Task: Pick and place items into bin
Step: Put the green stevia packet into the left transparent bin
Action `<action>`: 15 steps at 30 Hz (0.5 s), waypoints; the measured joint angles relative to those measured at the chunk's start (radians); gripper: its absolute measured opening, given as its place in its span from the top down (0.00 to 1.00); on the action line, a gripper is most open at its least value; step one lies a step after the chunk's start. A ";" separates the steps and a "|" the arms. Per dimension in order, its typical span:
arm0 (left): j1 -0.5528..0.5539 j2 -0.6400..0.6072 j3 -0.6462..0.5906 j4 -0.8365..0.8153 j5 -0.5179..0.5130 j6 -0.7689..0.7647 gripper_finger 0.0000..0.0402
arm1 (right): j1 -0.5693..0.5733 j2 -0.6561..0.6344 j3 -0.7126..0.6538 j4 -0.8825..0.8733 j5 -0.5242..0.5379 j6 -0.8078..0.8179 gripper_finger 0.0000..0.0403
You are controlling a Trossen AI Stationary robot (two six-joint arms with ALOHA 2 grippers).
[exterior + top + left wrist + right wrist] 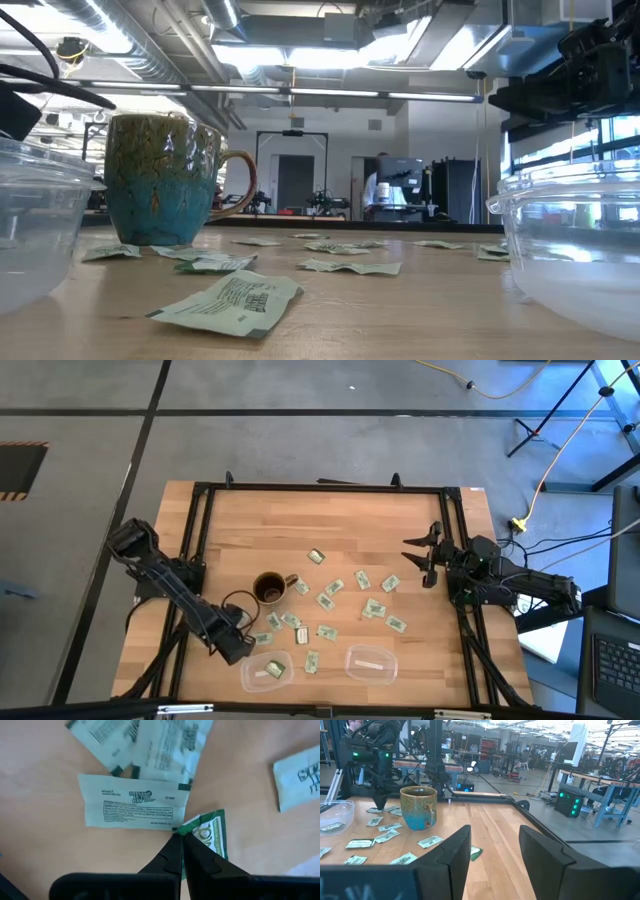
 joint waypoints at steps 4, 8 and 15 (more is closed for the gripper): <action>-0.008 -0.041 -0.001 -0.014 -0.056 -0.002 0.99 | 0.000 0.000 0.000 0.000 0.000 0.001 0.58; -0.009 -0.085 0.001 -0.009 -0.054 -0.002 1.00 | 0.000 0.000 0.000 -0.008 0.000 0.001 0.58; -0.009 -0.193 0.003 -0.033 -0.062 0.038 1.00 | 0.000 0.000 0.000 -0.007 0.000 0.001 0.58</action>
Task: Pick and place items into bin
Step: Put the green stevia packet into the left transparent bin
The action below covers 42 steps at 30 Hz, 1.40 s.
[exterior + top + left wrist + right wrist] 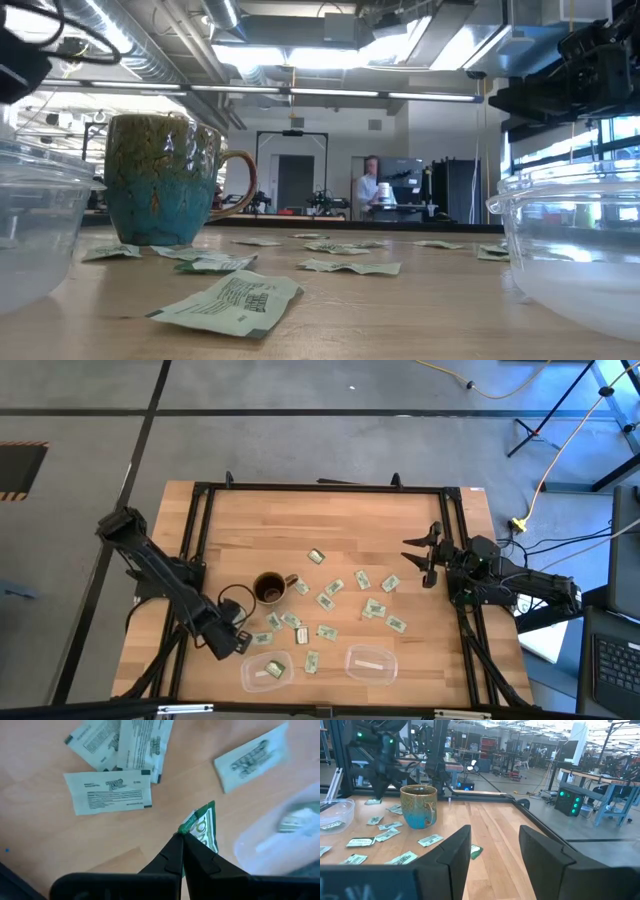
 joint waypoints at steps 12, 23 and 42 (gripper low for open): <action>0.014 -0.130 0.003 0.280 -0.351 0.386 0.99 | 0.000 0.000 0.000 0.000 0.000 0.000 0.58; 0.112 0.016 0.007 0.608 -0.195 0.779 0.99 | 0.000 0.000 0.000 0.000 0.000 0.000 0.58; 0.133 0.327 0.331 0.223 0.019 0.804 0.99 | 0.000 0.000 0.000 -0.016 0.000 -0.023 0.58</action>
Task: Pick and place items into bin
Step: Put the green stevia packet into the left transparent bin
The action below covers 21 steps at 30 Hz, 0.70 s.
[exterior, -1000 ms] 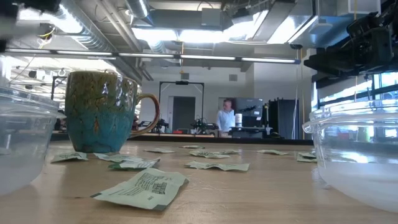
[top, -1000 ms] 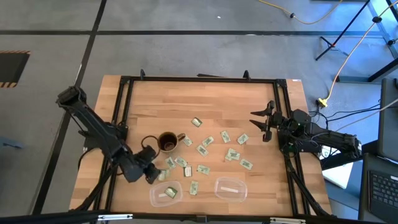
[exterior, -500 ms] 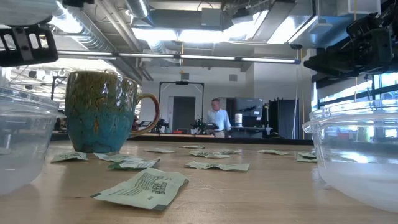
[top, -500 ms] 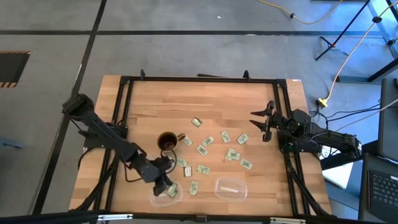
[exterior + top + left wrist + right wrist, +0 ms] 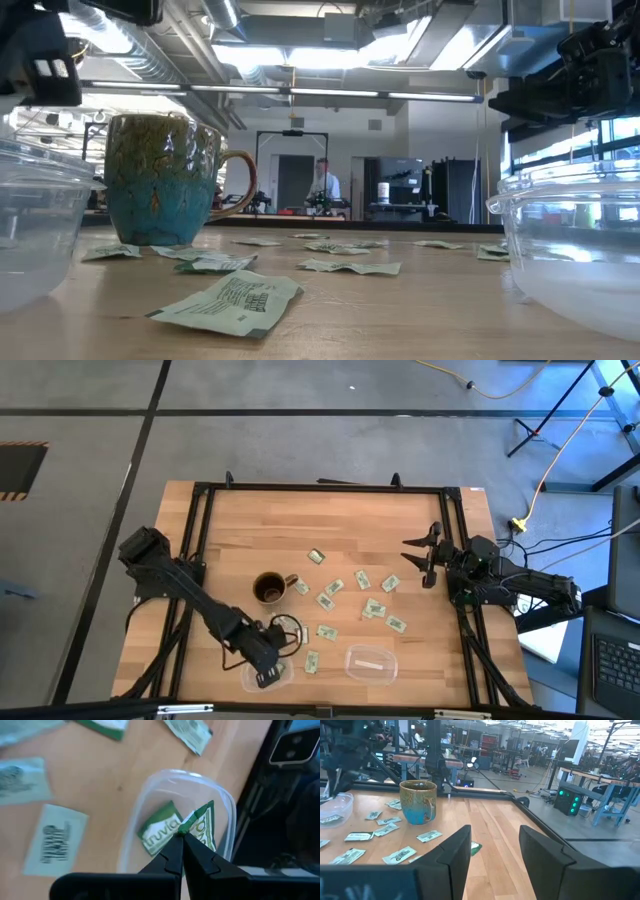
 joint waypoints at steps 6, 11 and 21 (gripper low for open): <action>0.000 0.048 0.019 0.005 0.100 -0.051 0.99 | 0.000 0.000 0.000 0.000 0.000 0.000 0.58; 0.000 0.049 0.019 -0.029 0.106 -0.110 0.99 | 0.000 0.000 0.000 0.000 0.000 0.000 0.58; 0.000 0.049 0.019 -0.024 0.109 -0.130 0.93 | 0.000 0.000 0.000 0.000 0.000 0.003 0.58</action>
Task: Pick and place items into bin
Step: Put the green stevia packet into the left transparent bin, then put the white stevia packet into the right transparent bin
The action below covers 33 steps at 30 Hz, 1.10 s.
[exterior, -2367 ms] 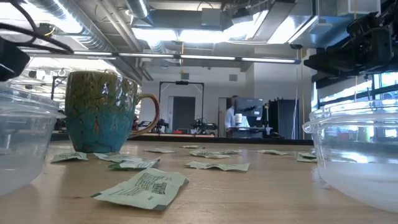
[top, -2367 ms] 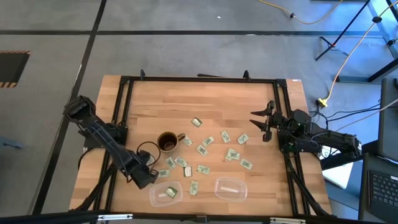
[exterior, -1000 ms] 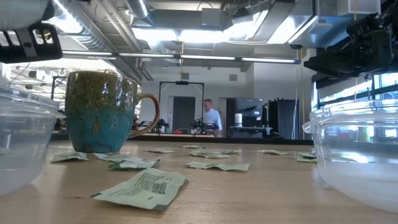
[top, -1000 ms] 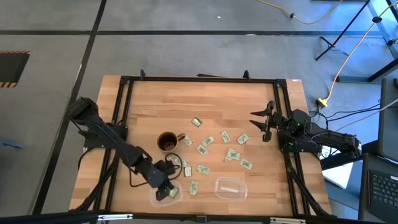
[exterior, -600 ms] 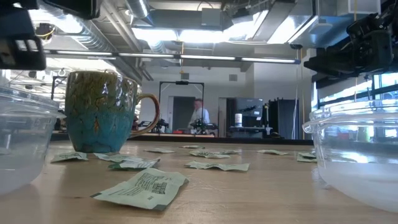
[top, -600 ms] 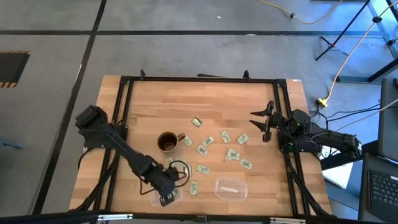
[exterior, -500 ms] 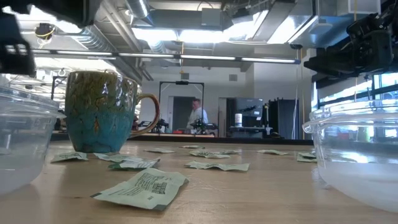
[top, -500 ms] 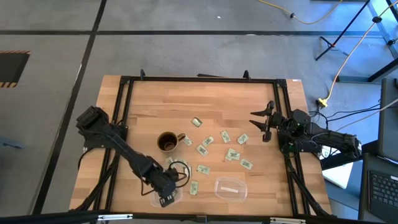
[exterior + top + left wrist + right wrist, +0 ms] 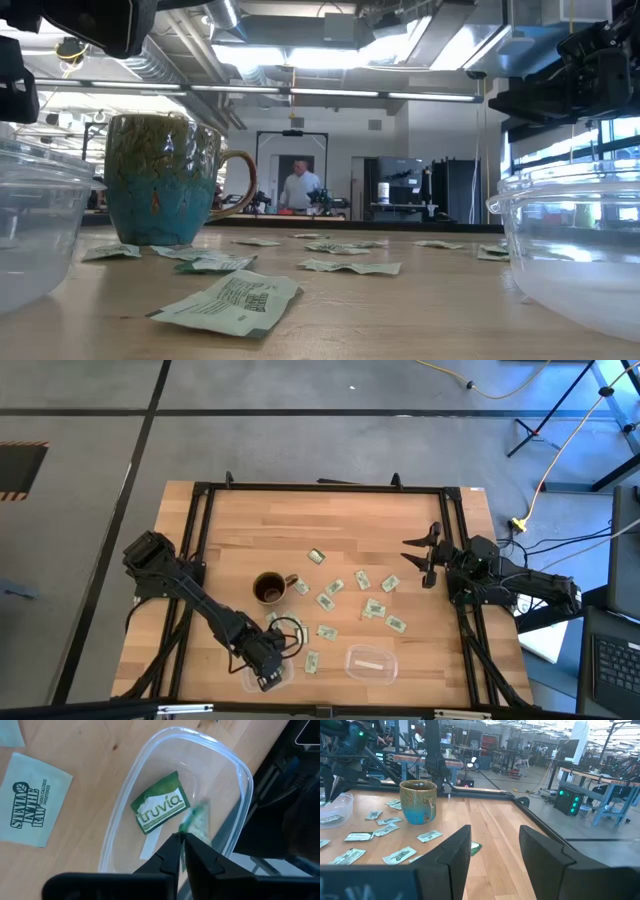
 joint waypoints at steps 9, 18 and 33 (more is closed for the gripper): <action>0.001 -0.030 0.000 -0.020 0.047 0.000 0.87 | 0.000 0.000 0.000 0.000 0.000 0.001 0.58; -0.011 -0.158 0.000 -0.124 -0.250 0.182 0.90 | 0.000 0.000 0.000 0.006 0.000 0.005 0.58; -0.029 -0.321 -0.002 -0.522 -0.836 0.269 0.92 | 0.000 0.000 0.000 0.017 -0.002 0.084 0.58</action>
